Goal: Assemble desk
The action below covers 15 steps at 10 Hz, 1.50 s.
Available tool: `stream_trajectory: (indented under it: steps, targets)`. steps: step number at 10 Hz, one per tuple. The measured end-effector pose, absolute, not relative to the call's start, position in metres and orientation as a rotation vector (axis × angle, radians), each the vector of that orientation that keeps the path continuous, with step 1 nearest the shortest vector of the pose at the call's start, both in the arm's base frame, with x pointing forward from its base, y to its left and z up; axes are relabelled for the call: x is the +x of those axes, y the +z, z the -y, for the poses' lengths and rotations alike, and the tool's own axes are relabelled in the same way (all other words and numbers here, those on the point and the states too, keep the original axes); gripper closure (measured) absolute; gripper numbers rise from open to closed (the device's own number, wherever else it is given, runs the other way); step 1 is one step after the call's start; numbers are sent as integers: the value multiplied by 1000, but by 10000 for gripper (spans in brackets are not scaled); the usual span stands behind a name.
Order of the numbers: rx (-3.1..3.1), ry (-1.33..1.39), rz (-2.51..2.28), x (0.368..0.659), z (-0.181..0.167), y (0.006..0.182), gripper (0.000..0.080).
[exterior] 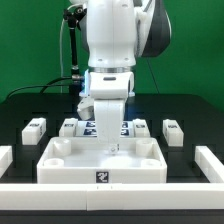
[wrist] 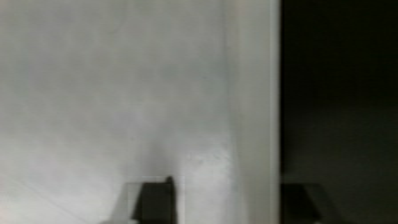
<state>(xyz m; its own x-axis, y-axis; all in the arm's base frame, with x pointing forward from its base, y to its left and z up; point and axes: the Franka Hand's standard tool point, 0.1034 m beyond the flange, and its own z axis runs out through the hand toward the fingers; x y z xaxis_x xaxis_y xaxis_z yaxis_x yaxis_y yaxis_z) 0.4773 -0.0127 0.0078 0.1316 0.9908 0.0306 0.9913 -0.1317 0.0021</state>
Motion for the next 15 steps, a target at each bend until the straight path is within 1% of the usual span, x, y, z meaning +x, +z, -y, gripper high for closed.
stream_trajectory:
  steps: [1, 2, 10, 14, 15]
  targets:
    - [-2349, -38, 2057, 477, 13, 8, 730]
    - [-2351, -38, 2055, 477, 13, 8, 743]
    - [-2343, -38, 2064, 478, 13, 8, 742]
    - [-2310, -96, 2122, 513, -25, 8, 742]
    - [-2289, -79, 2133, 515, -33, 8, 742]
